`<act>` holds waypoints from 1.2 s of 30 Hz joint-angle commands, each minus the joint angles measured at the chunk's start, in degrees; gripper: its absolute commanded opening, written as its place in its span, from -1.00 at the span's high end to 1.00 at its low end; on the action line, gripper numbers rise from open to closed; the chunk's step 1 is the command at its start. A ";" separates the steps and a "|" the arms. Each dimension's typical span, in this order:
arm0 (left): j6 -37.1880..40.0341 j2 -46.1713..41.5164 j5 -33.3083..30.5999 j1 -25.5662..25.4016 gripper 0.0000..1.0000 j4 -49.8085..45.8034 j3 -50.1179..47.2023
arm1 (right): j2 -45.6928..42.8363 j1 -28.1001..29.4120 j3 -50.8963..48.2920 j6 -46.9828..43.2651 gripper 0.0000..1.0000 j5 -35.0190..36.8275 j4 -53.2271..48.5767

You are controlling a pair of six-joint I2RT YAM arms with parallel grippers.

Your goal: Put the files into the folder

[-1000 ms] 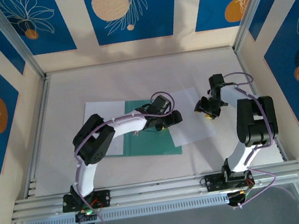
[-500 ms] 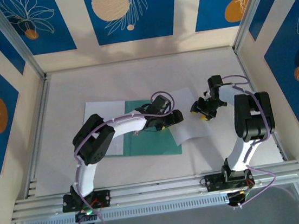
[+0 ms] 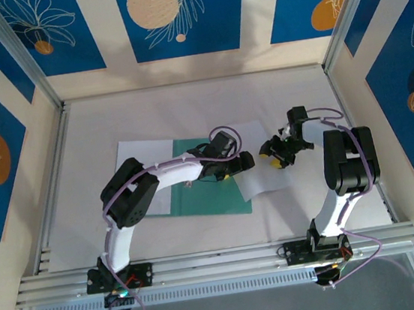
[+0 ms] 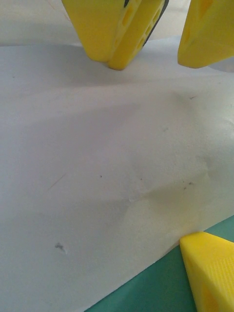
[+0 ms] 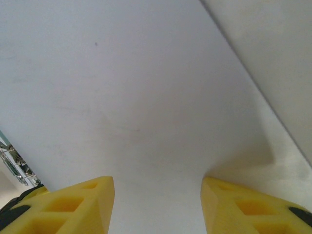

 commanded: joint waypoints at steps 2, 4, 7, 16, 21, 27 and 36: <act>-0.45 0.78 -0.06 0.84 -0.78 -2.52 -0.98 | -0.60 1.32 -1.14 1.75 -0.03 -3.63 1.03; -0.48 0.73 -0.13 0.84 -0.78 -2.44 -1.10 | 0.09 1.54 -1.48 2.37 -0.02 -4.55 1.84; -0.45 0.61 -0.15 0.85 -0.79 -2.44 -1.15 | 0.03 2.10 -1.25 2.67 -0.03 -3.98 1.55; -0.46 0.62 -0.23 0.93 -0.79 -2.57 -1.42 | -0.63 2.29 -0.66 2.72 -0.02 -4.99 1.67; -0.36 0.61 -0.23 1.04 -0.79 -2.49 -1.68 | -4.47 2.45 4.92 -2.00 -0.04 5.65 -6.37; -0.43 0.93 -0.29 1.01 -0.79 -2.55 -1.42 | -5.13 2.16 7.88 -5.44 -0.08 19.99 -11.04; -0.41 1.11 -0.23 1.02 -0.78 -2.64 -1.07 | 0.01 1.91 9.11 -6.79 -0.08 22.94 -11.46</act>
